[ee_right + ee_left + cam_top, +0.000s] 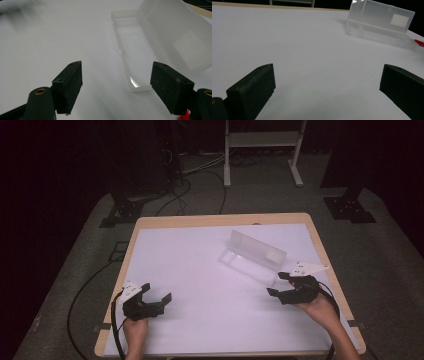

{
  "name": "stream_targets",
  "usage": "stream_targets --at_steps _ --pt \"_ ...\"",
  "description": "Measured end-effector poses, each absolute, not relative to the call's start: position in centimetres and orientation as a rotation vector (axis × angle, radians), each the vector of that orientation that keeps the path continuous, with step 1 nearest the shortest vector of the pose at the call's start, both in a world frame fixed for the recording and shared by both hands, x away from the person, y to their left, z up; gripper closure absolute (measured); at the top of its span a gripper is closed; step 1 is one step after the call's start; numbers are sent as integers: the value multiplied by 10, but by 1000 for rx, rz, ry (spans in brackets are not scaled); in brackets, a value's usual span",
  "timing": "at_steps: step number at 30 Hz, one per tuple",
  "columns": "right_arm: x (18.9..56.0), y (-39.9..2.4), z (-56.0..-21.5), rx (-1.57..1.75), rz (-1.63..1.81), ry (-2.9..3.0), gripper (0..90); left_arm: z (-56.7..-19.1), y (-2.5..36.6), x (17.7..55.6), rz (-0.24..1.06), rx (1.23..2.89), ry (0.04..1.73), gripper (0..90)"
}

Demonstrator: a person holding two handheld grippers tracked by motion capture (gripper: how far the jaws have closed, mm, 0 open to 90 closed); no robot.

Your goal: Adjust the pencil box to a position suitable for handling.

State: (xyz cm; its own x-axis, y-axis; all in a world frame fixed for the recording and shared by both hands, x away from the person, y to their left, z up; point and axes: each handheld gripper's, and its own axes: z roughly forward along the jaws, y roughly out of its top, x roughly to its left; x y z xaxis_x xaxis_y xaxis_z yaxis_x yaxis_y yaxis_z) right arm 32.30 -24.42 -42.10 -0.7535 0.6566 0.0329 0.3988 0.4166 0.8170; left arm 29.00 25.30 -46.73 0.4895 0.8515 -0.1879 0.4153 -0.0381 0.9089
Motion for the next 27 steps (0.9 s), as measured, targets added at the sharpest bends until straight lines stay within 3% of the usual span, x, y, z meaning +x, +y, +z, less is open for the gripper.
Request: stream_targets --at_steps 27 --pt "373 -198 -411 830 1144 2477 256 -467 253 290 497 1652 1099 0"
